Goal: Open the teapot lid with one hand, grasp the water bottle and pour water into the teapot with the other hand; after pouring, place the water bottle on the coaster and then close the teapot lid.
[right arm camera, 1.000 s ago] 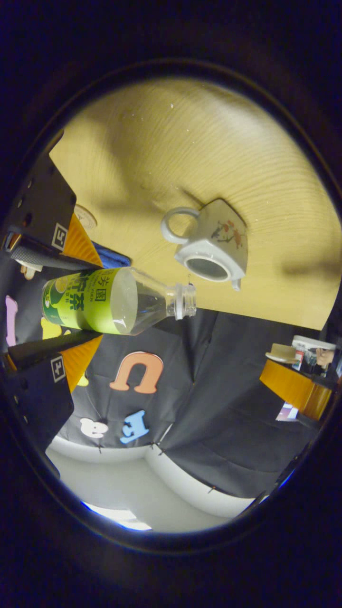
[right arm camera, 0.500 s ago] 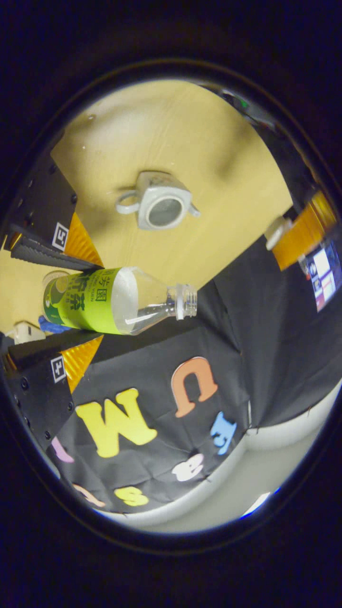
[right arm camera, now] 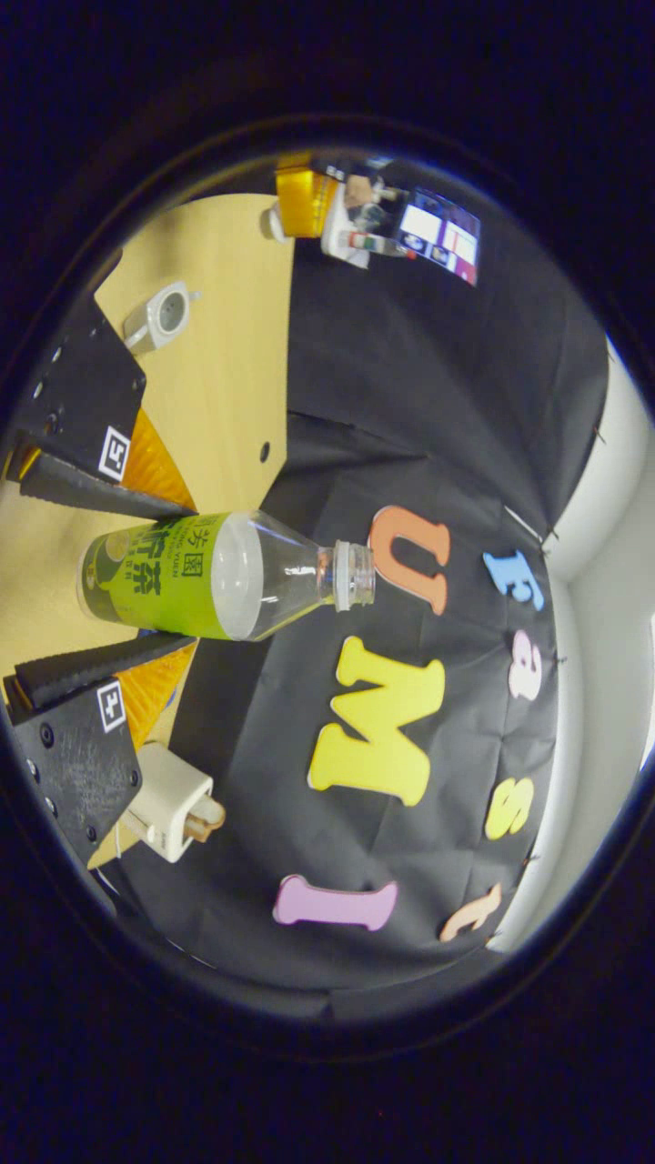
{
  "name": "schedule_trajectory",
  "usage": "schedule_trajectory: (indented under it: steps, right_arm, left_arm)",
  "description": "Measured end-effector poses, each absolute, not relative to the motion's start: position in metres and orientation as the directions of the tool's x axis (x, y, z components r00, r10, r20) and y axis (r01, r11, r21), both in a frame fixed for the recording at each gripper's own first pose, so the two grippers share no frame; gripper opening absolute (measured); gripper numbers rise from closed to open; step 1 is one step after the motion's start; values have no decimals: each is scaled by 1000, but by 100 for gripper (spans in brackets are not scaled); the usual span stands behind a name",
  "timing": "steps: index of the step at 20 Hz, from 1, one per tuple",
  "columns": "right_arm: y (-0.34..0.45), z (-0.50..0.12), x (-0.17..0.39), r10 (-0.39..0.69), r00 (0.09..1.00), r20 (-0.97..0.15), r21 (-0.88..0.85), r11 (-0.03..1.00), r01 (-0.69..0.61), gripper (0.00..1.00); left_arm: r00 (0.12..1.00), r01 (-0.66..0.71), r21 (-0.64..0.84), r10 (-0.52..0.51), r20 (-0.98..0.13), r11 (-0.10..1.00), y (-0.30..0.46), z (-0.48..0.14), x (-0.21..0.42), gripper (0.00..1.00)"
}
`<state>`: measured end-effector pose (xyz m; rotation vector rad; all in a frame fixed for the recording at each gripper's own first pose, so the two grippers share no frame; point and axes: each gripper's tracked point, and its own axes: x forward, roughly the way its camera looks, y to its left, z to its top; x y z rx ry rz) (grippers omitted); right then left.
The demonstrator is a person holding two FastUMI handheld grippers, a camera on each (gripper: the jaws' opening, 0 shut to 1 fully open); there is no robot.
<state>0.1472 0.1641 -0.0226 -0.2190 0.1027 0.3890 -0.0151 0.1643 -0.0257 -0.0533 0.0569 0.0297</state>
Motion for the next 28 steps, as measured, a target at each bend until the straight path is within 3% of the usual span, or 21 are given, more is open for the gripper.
schedule_trajectory:
  steps: [6, 15, 23, 27, 28]
  right_arm:
    - [149, -63, 204, 354, 911, -213, 50, 935, -352, 65]
    - [151, -112, 242, 303, 905, -298, 53, 952, -302, 66]
    - [149, -121, 247, 284, 910, -301, 18, 956, -293, 65]
    - [147, -121, 244, 288, 908, -305, 27, 955, -294, 73]
    - [146, -119, 244, 284, 911, -299, 27, 957, -289, 82]
  left_arm:
    - [999, -7, -42, 5, -48, 999, 151, -20, -15, 2]
    - [998, -12, -41, 10, -60, 999, 155, -21, -14, 3]
    - [998, -7, -35, 5, -56, 999, 153, -21, -15, 3]
    - [999, 1, -32, -2, -50, 999, 150, -19, -14, 3]
    - [999, 1, -31, -2, -49, 1000, 150, -19, -14, 3]
